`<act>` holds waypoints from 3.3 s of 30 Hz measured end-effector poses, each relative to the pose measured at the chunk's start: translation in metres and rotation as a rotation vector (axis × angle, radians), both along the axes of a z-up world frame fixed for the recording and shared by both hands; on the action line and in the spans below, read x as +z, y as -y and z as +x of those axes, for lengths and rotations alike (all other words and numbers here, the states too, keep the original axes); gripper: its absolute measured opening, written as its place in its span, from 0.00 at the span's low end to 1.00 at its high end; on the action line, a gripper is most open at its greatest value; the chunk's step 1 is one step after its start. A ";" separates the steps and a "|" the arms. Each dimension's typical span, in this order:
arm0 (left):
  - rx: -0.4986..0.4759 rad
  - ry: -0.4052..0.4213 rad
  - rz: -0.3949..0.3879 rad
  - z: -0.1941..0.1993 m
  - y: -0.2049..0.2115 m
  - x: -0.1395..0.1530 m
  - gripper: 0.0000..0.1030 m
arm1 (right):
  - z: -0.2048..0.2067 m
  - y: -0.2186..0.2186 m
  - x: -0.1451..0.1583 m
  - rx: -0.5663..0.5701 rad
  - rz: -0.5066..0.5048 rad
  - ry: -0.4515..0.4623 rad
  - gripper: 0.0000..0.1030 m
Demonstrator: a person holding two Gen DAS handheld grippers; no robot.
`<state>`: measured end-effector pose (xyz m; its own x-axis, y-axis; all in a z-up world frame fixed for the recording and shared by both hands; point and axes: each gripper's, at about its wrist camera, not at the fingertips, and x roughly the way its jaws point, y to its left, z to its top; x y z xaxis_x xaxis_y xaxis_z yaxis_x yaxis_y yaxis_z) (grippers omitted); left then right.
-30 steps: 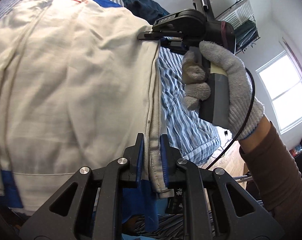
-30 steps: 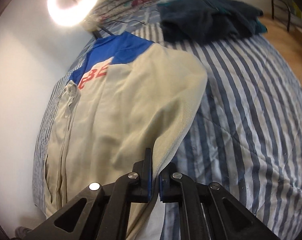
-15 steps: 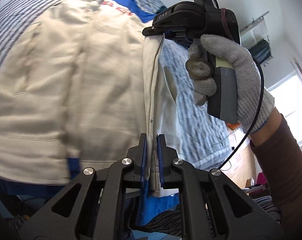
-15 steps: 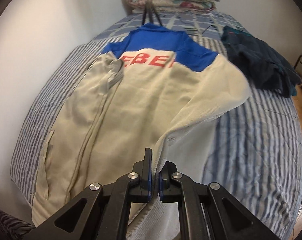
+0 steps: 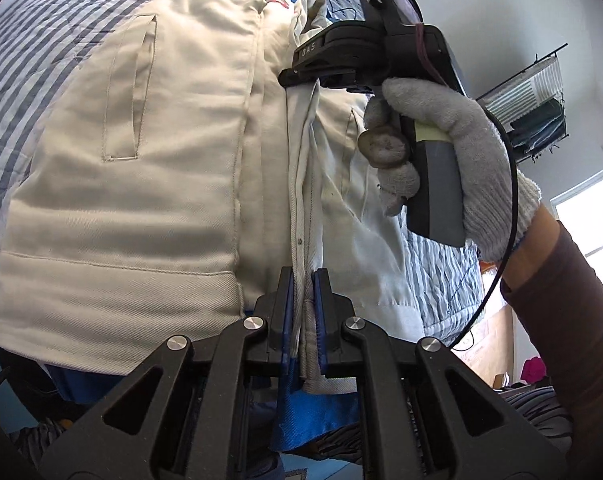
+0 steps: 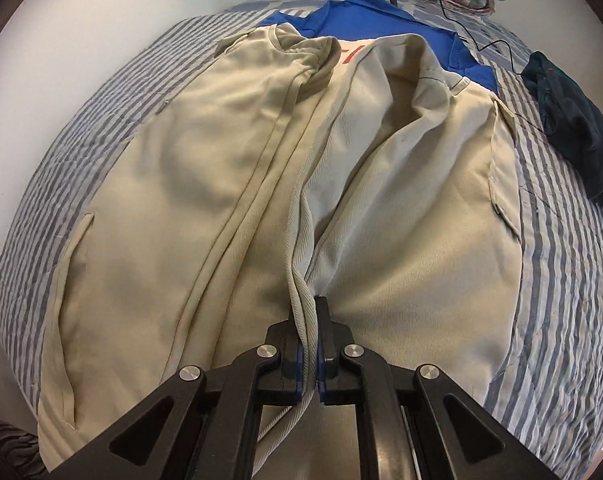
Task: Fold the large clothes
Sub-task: 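Grasp the jacket edge with the right gripper while the left gripper holds the other edge, then open both grippers and release the folded jacket, then move both open grippers down the jacket to its hem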
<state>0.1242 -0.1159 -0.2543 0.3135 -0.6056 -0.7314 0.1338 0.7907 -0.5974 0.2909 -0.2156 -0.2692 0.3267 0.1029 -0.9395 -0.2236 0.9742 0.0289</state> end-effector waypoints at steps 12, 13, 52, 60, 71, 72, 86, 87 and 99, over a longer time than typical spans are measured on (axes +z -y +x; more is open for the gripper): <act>-0.083 0.102 0.048 -0.019 -0.021 0.035 0.09 | -0.065 0.087 0.070 -0.023 0.269 0.088 0.27; -0.084 0.107 0.053 -0.018 -0.028 0.038 0.09 | -0.077 0.092 0.069 -0.028 0.260 0.082 0.26; 0.024 0.160 0.286 0.106 -0.123 0.064 0.46 | 0.079 0.093 0.044 -0.167 0.218 0.216 0.22; 0.007 0.106 0.288 0.113 -0.124 0.047 0.46 | 0.126 0.060 0.004 -0.144 0.227 0.172 0.22; -0.034 0.112 0.250 0.105 -0.115 0.049 0.46 | 0.083 0.068 0.038 -0.118 0.278 0.172 0.26; -0.036 0.113 0.243 0.103 -0.117 0.049 0.46 | 0.067 0.071 0.044 -0.109 0.276 0.173 0.26; -0.044 0.017 0.191 0.065 -0.127 0.016 0.46 | -0.160 0.044 0.046 0.070 0.292 0.049 0.26; -0.048 0.018 0.192 0.062 -0.126 0.014 0.46 | -0.170 0.039 0.042 0.077 0.286 0.044 0.26; -0.170 0.042 0.255 0.034 -0.102 -0.007 0.46 | -0.209 0.010 0.010 0.079 0.335 0.016 0.28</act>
<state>0.1579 -0.0138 -0.2616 0.2568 -0.4501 -0.8553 0.2970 0.8789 -0.3733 0.0821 -0.2251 -0.2591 0.3199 0.4305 -0.8440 -0.3010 0.8908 0.3403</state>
